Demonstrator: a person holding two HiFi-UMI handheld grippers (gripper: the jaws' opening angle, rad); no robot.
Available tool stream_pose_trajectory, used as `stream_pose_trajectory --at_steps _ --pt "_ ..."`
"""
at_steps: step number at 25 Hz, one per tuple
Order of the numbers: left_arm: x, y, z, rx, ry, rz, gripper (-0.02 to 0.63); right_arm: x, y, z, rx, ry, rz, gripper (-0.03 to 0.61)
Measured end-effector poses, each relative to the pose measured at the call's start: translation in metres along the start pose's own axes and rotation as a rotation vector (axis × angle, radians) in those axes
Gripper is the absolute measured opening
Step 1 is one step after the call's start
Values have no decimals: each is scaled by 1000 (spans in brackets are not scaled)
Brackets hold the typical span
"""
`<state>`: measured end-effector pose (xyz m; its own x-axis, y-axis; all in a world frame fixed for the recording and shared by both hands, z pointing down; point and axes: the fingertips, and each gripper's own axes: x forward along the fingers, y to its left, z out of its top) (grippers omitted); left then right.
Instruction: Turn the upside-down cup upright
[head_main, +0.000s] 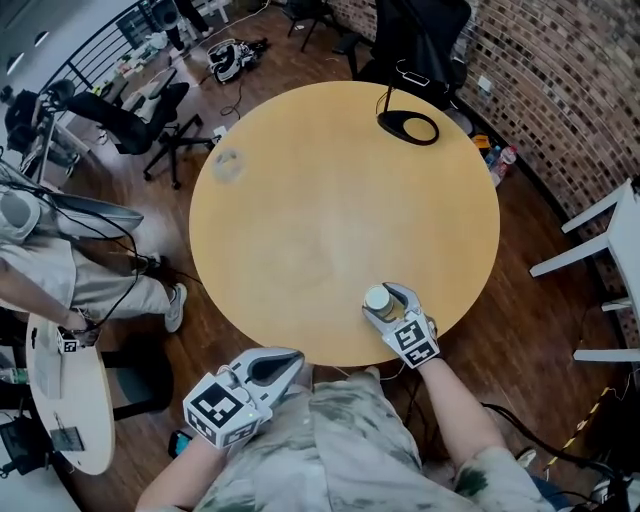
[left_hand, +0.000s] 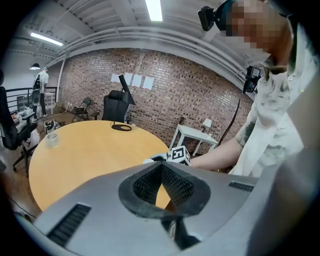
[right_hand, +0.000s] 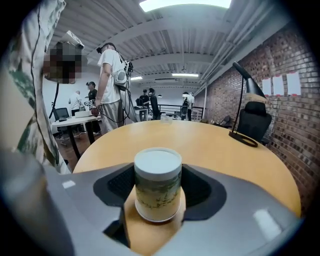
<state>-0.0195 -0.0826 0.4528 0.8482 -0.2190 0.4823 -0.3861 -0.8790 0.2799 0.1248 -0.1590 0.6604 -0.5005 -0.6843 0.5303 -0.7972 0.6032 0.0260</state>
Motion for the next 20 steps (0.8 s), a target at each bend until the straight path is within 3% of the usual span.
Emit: stream_pose_trajectory --at_steps 10,14,20 --pt "4 -29 1 -18 -1 52 6 -7 -6 -12 18 23 30 293" --pt "-1 -45 -7 -60 -3 102 6 -16 -7 -17 30 18 67 366" --pt "-10 -59 -23 -81 1 114 6 -43 2 -13 63 41 33 379"
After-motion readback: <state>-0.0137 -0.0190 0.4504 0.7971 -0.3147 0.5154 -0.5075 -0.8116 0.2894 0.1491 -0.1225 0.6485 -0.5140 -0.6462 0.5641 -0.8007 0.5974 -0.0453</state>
